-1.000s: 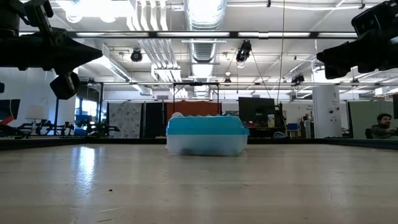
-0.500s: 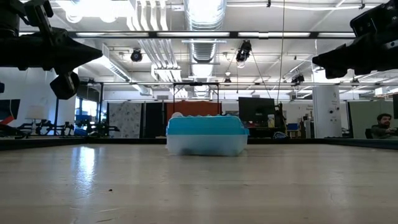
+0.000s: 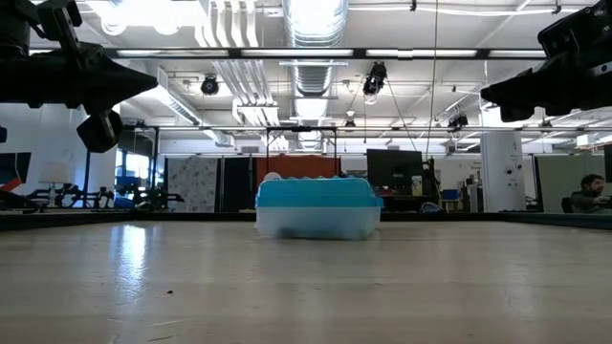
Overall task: Pick & place school supplies into a supply box
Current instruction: Return To Home Position
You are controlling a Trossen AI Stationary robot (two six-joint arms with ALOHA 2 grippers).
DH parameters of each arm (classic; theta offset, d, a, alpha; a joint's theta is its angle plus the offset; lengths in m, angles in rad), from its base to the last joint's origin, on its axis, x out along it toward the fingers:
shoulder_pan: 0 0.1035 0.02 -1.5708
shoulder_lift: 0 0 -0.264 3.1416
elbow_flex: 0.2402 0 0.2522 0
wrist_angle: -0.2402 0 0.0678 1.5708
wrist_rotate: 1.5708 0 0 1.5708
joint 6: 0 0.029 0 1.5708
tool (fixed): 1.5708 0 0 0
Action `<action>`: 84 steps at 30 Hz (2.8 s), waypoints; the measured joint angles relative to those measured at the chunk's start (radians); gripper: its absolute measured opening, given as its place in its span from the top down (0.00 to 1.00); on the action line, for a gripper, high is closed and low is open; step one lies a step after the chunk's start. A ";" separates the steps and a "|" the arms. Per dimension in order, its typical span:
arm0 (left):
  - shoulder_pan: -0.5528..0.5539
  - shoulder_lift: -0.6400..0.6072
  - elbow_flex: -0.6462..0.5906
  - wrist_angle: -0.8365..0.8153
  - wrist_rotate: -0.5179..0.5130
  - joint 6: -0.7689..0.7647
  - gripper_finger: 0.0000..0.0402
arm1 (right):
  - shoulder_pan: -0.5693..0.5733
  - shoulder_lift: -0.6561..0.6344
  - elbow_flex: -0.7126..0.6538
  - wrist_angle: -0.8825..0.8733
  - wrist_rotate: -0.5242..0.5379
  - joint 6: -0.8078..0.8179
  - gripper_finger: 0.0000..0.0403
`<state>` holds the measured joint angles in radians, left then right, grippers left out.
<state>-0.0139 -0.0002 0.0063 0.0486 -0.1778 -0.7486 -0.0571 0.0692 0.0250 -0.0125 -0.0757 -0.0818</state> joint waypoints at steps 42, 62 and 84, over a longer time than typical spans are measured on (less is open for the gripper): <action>0.000 0.000 0.000 0.001 0.001 0.000 1.00 | 0.118 -0.051 -0.016 0.035 -0.001 0.002 0.83; 0.000 0.000 0.000 0.001 0.001 0.000 1.00 | 0.116 -0.034 -0.016 0.053 0.285 -0.076 0.83; 0.000 0.005 0.000 0.002 -0.009 0.019 1.00 | 0.116 -0.035 -0.016 0.054 0.288 -0.076 0.83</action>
<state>-0.0135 0.0044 0.0063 0.0508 -0.1870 -0.7296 0.0586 0.0345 0.0093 0.0410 0.2119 -0.1577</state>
